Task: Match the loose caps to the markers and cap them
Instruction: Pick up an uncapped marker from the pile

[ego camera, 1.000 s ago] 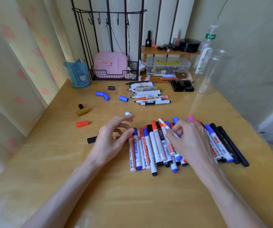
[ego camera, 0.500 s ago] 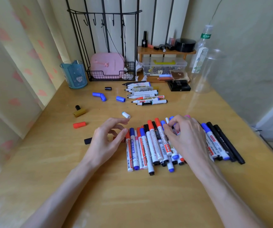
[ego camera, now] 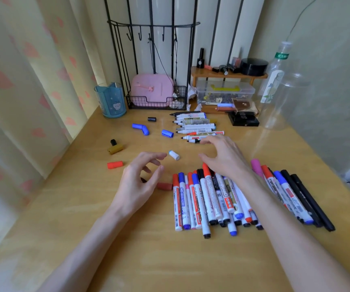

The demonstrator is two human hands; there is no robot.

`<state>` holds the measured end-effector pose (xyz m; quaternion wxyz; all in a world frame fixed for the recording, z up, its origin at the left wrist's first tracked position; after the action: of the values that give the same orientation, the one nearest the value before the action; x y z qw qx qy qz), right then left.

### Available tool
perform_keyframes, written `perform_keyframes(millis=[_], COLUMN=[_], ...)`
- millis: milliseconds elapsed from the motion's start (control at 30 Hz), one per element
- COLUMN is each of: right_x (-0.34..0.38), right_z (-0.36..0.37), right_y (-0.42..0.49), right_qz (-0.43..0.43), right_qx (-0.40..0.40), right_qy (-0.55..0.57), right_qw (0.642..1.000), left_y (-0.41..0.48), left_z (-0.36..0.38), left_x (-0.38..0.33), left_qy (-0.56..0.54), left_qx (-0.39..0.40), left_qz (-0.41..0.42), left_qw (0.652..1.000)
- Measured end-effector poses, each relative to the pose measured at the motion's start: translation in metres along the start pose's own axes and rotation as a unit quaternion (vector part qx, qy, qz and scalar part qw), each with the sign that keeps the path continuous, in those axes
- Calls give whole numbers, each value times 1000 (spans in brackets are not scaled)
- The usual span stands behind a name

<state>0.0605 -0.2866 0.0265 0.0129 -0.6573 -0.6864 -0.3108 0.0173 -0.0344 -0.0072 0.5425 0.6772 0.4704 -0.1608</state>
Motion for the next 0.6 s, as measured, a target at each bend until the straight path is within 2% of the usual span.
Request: perform_keyframes(millis=[267, 433, 600], right_x=[-19, -26, -32], right_z=[15, 19, 20], right_y=[39, 46, 48], right_qz=[35, 32, 49], right_qx=[76, 7, 45], right_qy=[-71, -79, -98], right_qw=[994, 996, 993], left_y=[5, 5, 8], left_z=[0, 1, -5], left_x=[8, 10, 16], left_qy=[18, 23, 28], left_qx=[-9, -3, -10], left_qz=[2, 5, 4], left_qw=[1000, 1000, 1000])
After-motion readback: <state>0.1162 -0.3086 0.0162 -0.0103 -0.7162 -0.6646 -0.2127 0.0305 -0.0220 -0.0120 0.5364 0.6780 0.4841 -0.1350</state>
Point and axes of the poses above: each hand's wrist, its own y-axis towards the middle knuckle, its own z-axis out of the palm, x = y × z, the point moved 1 cm from there along y, towards the middle knuckle, and after that the axes turned 14 degrees about -x, right-handed, at the moved point
